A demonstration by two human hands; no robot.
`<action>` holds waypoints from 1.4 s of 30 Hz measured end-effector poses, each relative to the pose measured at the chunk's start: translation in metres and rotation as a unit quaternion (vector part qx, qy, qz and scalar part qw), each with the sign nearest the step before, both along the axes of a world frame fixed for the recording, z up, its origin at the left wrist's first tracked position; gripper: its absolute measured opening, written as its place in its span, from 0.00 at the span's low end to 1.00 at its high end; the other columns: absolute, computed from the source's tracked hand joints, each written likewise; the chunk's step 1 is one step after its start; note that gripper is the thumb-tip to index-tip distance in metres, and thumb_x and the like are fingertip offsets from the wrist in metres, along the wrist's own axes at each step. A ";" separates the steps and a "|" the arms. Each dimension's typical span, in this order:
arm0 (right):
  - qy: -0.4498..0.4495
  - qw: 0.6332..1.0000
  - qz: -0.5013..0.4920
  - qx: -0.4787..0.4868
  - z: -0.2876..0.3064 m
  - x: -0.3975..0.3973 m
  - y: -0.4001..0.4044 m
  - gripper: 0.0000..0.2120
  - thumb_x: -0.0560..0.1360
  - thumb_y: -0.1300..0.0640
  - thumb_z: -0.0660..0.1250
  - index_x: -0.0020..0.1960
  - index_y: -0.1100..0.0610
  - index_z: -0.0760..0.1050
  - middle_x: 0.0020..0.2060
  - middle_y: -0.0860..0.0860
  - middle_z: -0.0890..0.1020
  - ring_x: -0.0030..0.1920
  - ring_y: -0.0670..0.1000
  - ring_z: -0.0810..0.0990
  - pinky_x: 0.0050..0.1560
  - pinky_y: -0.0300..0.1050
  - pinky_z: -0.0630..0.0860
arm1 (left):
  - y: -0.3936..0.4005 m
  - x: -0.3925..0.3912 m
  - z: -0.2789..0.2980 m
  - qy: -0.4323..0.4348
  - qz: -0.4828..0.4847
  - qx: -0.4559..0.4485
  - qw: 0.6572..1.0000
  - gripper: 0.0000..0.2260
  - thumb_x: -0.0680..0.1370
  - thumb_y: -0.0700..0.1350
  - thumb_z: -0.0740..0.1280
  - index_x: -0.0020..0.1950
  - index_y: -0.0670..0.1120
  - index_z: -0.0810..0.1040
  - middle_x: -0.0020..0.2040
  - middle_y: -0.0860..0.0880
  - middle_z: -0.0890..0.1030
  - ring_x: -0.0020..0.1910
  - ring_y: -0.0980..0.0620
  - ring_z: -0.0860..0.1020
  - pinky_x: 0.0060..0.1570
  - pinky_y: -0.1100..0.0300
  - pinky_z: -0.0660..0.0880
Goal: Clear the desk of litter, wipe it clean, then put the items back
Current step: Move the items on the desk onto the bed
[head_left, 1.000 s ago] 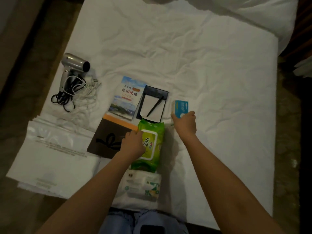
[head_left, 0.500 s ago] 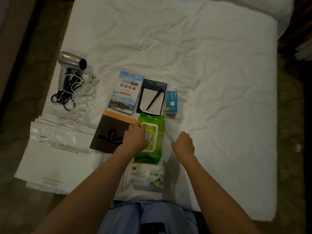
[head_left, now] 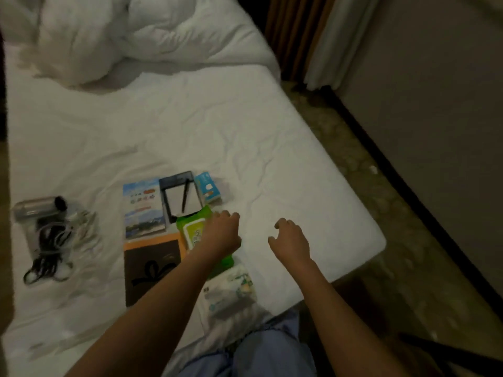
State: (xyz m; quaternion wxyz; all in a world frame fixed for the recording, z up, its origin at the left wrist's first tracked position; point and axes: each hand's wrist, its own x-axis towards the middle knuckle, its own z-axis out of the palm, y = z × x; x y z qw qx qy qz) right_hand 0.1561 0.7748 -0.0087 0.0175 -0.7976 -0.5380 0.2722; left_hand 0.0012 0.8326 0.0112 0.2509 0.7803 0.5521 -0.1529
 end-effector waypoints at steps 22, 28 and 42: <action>-0.072 0.775 -0.626 0.038 0.080 0.125 -0.530 0.13 0.77 0.59 0.62 0.61 0.59 0.71 0.59 0.56 0.75 0.59 0.58 0.74 0.53 0.48 0.73 | -0.437 0.327 0.081 -0.097 -0.661 0.017 0.744 0.20 0.76 0.46 0.63 0.68 0.45 0.68 0.64 0.43 0.72 0.64 0.42 0.70 0.62 0.49 0.69; -0.091 0.681 -0.726 0.030 0.092 0.107 -0.651 0.16 0.78 0.55 0.64 0.64 0.58 0.70 0.60 0.55 0.76 0.58 0.55 0.75 0.53 0.49 0.75 | -0.588 0.346 0.103 -0.144 -0.752 0.009 0.643 0.21 0.78 0.46 0.63 0.71 0.47 0.66 0.66 0.46 0.70 0.65 0.45 0.68 0.65 0.49 0.66; -0.109 0.433 -0.894 0.038 0.092 0.085 -0.776 0.18 0.77 0.55 0.63 0.65 0.58 0.71 0.61 0.55 0.76 0.60 0.55 0.74 0.53 0.47 0.73 | -0.760 0.374 0.073 -0.085 -0.908 -0.010 0.410 0.21 0.77 0.43 0.62 0.70 0.46 0.66 0.66 0.44 0.71 0.64 0.43 0.68 0.61 0.51 0.66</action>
